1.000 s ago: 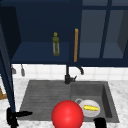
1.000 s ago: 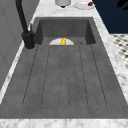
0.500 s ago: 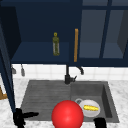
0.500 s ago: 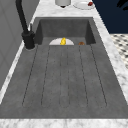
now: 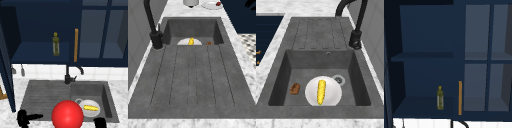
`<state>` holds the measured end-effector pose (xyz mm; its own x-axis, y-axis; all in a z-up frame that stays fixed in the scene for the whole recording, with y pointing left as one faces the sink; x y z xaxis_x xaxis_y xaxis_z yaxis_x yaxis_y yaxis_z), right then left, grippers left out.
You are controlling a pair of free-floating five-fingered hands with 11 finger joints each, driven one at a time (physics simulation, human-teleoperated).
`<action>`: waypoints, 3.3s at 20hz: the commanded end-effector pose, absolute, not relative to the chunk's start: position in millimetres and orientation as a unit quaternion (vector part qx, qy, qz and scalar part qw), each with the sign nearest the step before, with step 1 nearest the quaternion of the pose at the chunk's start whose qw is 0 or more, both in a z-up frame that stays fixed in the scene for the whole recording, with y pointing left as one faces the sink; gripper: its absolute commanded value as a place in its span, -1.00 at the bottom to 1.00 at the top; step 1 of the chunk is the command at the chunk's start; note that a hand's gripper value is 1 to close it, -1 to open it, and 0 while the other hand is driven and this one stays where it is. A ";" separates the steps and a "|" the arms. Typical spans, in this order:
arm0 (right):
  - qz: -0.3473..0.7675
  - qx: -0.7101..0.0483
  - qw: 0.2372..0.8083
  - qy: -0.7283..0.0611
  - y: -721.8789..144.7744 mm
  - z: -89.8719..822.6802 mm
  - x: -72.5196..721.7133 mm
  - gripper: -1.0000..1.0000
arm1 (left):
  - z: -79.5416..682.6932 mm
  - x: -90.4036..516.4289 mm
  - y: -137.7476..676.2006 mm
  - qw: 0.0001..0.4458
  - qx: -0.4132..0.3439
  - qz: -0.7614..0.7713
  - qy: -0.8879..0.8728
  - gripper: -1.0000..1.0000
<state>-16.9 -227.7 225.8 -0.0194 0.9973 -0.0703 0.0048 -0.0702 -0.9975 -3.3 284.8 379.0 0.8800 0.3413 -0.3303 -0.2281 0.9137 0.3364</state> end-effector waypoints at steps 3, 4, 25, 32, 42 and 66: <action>0.521 -0.513 0.476 -0.488 -227.7 225.8 -16.9 0.00 | 374.7 -4.8 276.6 0.945 0.148 0.124 0.263 -1.00; 0.521 -0.513 0.476 -0.488 -227.7 225.8 -16.9 0.00 | 375.0 -3.4 277.1 0.943 0.149 0.129 0.266 -1.00; 0.521 -0.513 0.476 -0.488 -227.7 225.8 -16.9 0.00 | 372.6 24.5 278.6 0.903 0.104 0.179 0.376 -1.00; 0.521 -0.513 0.476 -0.488 -227.7 225.8 -16.9 0.00 | 367.4 23.1 284.6 0.875 0.074 0.175 0.446 -1.00; 0.521 -0.513 0.476 -0.488 -227.7 225.8 -16.9 0.00 | 350.1 49.6 290.3 0.862 0.065 0.192 0.466 -1.00; 0.521 -0.513 0.476 -0.488 -227.7 225.8 -16.9 0.00 | 313.3 53.8 293.5 0.798 0.004 0.305 0.519 -1.00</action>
<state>-16.9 -227.7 225.8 -0.0194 0.9973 -0.0703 0.0048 -0.0702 -0.9975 53.9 290.6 316.2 0.3836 0.4563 -0.8029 -0.4416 0.8542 0.2744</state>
